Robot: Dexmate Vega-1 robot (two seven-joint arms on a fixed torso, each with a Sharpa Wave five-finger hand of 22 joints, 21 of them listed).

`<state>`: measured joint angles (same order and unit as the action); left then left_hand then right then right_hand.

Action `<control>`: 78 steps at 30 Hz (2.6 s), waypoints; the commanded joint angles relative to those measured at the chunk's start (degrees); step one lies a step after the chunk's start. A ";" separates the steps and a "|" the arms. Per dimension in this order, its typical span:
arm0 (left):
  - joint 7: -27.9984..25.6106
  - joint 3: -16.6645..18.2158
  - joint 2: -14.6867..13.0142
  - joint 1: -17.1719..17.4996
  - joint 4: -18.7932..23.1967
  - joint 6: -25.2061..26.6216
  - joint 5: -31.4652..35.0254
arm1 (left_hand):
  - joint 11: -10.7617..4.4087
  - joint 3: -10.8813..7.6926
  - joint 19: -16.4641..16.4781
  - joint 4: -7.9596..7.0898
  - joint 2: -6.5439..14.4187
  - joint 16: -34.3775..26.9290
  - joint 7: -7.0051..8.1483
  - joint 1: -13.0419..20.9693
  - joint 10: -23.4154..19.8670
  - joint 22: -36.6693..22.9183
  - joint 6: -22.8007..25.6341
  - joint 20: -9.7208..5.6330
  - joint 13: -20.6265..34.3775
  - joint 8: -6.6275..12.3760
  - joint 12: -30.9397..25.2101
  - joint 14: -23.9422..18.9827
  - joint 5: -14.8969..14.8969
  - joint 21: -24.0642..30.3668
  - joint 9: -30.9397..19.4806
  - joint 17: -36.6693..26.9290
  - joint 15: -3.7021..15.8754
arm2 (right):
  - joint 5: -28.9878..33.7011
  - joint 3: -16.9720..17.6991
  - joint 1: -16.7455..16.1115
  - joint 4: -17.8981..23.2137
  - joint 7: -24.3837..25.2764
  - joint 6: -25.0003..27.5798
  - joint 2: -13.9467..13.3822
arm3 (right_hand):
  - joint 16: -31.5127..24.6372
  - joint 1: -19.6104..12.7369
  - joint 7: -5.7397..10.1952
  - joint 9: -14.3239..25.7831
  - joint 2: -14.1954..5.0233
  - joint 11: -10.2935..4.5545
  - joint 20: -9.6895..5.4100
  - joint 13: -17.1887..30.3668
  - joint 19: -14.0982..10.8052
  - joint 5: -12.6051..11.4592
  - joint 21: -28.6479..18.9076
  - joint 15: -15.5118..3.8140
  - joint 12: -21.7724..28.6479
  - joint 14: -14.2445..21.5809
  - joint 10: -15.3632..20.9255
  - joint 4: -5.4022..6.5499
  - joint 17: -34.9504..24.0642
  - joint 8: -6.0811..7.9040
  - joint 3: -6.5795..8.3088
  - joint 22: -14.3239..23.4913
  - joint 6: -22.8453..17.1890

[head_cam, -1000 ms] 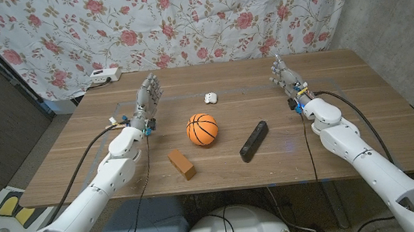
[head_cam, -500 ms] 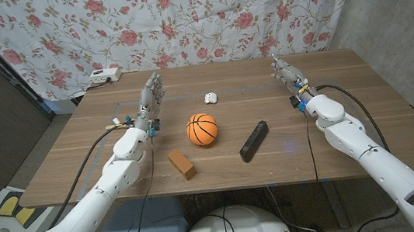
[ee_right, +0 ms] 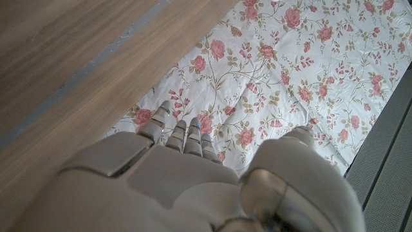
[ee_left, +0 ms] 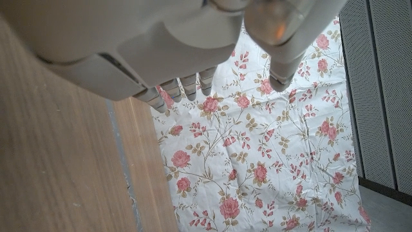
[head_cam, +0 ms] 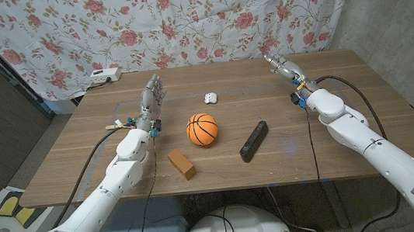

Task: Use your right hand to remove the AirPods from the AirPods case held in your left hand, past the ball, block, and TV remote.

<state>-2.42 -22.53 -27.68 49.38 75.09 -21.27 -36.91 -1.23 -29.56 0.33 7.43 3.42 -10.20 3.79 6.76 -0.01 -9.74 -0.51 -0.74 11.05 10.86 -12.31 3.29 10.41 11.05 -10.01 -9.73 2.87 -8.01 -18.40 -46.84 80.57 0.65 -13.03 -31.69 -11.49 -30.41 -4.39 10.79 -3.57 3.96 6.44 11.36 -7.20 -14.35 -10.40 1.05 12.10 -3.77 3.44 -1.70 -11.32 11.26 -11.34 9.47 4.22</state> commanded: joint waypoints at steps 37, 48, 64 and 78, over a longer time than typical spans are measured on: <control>-0.91 -0.96 0.78 -2.14 -1.18 -0.36 3.43 | -0.32 0.04 1.11 0.65 -0.20 -0.49 -0.15 1.20 -2.43 -0.29 3.00 -0.43 0.17 0.42 -0.77 -1.45 0.05 0.31 -0.09 -0.26 0.38 | 17.39 -9.70 7.06 2.72 2.39 3.85 -6.87 | -0.18 -4.08 -0.03 0.15 -0.93 -1.04 -1.01 0.78 0.78 1.25 -0.10 -1.66 1.04 -0.11 2.48 -2.10 0.02 0.48 1.52 0.16 -0.66; -1.75 -0.96 1.23 -2.18 -1.25 -0.70 3.76 | -0.32 0.07 1.31 0.67 -0.20 -0.47 -0.23 1.29 -2.74 -0.29 3.30 -0.41 0.18 0.36 -0.81 -1.61 0.04 0.34 -0.09 -0.26 0.48 | 19.57 -11.12 8.10 3.28 1.86 5.24 -7.09 | -0.23 -5.13 0.53 0.18 -1.54 -1.22 -0.81 1.23 1.12 1.74 -0.09 -1.70 1.52 -0.17 3.66 -2.67 -0.04 0.21 2.21 0.18 0.03; 0.07 -0.83 1.15 -1.75 -1.93 -1.70 2.59 | -0.18 0.11 1.43 0.70 -0.19 -0.42 -0.22 1.40 -2.94 -0.29 3.41 -0.47 0.19 0.20 -0.78 -1.74 0.03 0.31 -0.09 -0.26 0.44 | 23.19 -12.68 7.98 8.17 0.63 9.92 -8.34 | -0.45 -7.46 1.18 0.25 -2.77 -1.93 -1.60 1.92 1.16 2.63 -0.21 -1.91 1.59 -0.14 3.83 -3.93 -0.19 0.13 3.77 0.17 0.83; -0.42 -0.30 0.42 -0.23 -0.26 -1.69 2.17 | -0.37 0.16 1.48 0.70 -0.18 -0.36 -0.25 1.46 -2.87 -0.29 3.47 -0.44 0.20 0.05 -0.65 -1.77 0.02 0.27 -0.10 -0.27 0.38 | 25.16 -14.18 8.57 9.40 -0.51 10.70 -8.58 | -0.29 -8.15 1.84 0.27 -2.79 -2.57 -1.50 2.27 1.67 3.11 -0.09 -1.39 1.49 -0.93 3.64 -4.43 -0.29 -0.22 4.24 0.16 2.19</control>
<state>-2.38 -23.23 -26.92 48.07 73.69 -22.83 -34.39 -1.43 -29.47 1.24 7.82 3.31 -10.20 3.38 7.70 -2.67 -9.73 2.55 -1.23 11.04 10.86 -12.73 1.73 10.41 11.05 -9.98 -9.72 3.17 15.64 -31.56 -38.72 88.97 0.87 -3.24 -40.12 -11.49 -37.64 -2.95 10.78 -6.28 2.12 5.02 13.47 -5.78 -11.43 -10.37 -0.29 13.43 -3.87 6.92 -6.01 -11.34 11.26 -7.33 9.46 5.68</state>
